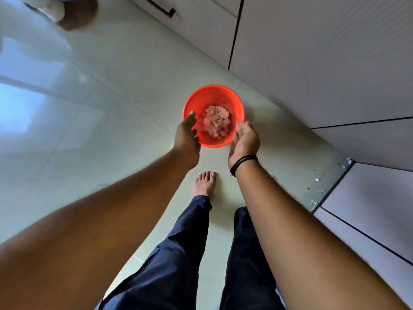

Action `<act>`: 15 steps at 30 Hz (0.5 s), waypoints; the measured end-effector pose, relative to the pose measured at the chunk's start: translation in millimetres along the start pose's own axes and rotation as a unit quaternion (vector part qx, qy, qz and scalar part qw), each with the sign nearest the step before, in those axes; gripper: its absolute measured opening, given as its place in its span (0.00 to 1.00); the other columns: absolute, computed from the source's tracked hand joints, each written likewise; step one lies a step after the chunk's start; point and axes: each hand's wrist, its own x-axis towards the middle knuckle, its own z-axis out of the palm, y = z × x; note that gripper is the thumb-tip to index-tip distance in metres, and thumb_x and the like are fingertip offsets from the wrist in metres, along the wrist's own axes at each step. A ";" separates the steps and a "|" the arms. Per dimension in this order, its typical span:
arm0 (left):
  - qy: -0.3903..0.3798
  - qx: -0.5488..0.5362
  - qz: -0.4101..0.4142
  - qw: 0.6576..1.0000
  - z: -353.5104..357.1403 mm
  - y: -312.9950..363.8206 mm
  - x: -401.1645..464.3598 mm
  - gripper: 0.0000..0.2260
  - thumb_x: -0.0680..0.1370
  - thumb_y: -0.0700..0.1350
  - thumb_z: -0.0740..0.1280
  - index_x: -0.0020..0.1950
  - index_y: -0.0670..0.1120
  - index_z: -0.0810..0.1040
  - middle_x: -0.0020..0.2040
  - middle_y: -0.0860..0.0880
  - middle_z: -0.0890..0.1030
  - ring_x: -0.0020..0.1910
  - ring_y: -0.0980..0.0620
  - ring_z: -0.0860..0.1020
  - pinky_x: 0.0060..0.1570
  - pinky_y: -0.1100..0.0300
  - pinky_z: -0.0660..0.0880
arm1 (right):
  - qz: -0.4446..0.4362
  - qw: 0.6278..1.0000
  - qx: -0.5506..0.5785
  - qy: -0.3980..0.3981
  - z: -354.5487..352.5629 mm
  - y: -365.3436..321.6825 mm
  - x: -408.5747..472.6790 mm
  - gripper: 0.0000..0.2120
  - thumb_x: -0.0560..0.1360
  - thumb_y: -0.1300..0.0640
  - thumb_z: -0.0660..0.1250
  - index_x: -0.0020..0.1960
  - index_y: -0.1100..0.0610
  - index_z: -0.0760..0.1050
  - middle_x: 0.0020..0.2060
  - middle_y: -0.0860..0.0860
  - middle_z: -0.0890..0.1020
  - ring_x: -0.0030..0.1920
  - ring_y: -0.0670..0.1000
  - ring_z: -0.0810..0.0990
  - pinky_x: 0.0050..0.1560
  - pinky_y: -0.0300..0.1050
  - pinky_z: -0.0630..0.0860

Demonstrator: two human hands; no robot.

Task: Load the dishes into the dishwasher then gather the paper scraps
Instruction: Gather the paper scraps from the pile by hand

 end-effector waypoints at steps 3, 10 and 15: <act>-0.008 0.010 -0.025 1.000 -1.5 4.8 -29.3 0.13 0.82 0.56 0.62 0.52 0.47 0.78 0.43 0.48 0.74 0.38 0.51 0.72 0.41 0.60 0.69 | 0.029 0.999 -0.032 -0.017 -21.6 -15.2 -31.5 0.17 0.84 0.49 0.54 0.62 0.54 0.77 0.61 0.52 0.81 0.64 0.51 0.78 0.65 0.46 0.68; -0.112 0.098 -0.033 0.988 38.9 0.6 -179.1 0.17 0.84 0.56 0.58 0.62 0.45 0.77 0.62 0.40 0.81 0.64 0.41 0.80 0.63 0.50 0.74 | -0.024 0.999 0.014 -0.038 -78.3 -104.8 -164.6 0.18 0.83 0.44 0.58 0.55 0.58 0.78 0.45 0.55 0.85 0.45 0.55 0.82 0.47 0.46 0.77; -0.166 0.124 -0.035 0.978 89.9 -20.9 -272.1 0.16 0.83 0.55 0.60 0.53 0.44 0.79 0.48 0.44 0.86 0.51 0.44 0.84 0.60 0.50 0.77 | -0.106 0.992 0.062 -0.026 -119.6 -165.0 -246.8 0.20 0.83 0.45 0.60 0.55 0.62 0.79 0.43 0.58 0.84 0.41 0.56 0.82 0.42 0.47 0.79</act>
